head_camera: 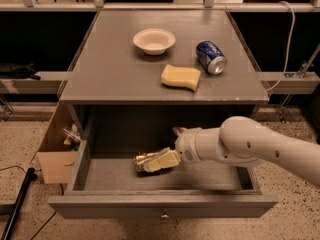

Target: Pick orange can from top drawer and place on counter

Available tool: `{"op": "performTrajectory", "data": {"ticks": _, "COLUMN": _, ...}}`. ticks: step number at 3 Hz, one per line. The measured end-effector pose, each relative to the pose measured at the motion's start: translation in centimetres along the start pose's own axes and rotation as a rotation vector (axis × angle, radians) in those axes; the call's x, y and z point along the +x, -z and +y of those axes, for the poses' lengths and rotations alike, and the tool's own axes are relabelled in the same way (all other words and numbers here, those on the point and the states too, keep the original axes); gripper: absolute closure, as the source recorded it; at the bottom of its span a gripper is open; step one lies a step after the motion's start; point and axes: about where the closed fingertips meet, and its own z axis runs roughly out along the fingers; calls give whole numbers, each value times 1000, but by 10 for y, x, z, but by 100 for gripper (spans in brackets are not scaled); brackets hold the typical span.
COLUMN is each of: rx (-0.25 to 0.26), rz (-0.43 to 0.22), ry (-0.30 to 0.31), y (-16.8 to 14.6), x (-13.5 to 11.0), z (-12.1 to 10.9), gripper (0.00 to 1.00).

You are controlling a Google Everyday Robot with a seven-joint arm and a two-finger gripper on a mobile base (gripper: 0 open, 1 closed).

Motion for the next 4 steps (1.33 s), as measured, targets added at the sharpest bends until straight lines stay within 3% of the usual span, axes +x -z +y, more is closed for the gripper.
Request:
{"op": "performTrajectory", "data": {"ticks": 2, "rx": -37, "rz": 30, "ry": -18, "y": -59, "x": 20, "z": -2, "gripper": 0}}
{"op": "performTrajectory", "data": {"ticks": 3, "rx": -37, "rz": 30, "ry": -18, "y": -59, "x": 20, "z": -2, "gripper": 0}}
{"op": "performTrajectory", "data": {"ticks": 4, "rx": -37, "rz": 30, "ry": -18, "y": -59, "x": 20, "z": -2, "gripper": 18}}
